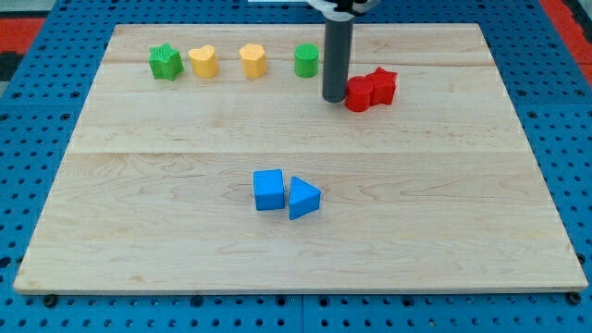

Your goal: Push the yellow heart into the yellow hexagon

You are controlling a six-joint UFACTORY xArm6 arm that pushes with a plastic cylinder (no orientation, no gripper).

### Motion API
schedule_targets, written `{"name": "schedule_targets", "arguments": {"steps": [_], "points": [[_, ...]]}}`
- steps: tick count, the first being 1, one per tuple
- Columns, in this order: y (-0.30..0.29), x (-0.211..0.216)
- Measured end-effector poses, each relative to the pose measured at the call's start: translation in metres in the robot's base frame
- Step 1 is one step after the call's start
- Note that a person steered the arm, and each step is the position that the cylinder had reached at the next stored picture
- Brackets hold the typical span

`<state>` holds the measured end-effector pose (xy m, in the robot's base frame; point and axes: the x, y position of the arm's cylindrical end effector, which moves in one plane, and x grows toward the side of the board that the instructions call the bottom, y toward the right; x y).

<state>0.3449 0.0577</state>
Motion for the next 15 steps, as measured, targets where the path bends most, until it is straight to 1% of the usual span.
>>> {"name": "schedule_targets", "arguments": {"steps": [1,3,4,5,6,8,9,10,13,15], "points": [[-0.004,0.0],[-0.098,0.021],[-0.153,0.016],[-0.198,-0.004],[-0.222,-0.036],[-0.226,-0.067],[-0.218,-0.082],[-0.199,-0.09],[-0.137,-0.096],[-0.126,-0.112]]}}
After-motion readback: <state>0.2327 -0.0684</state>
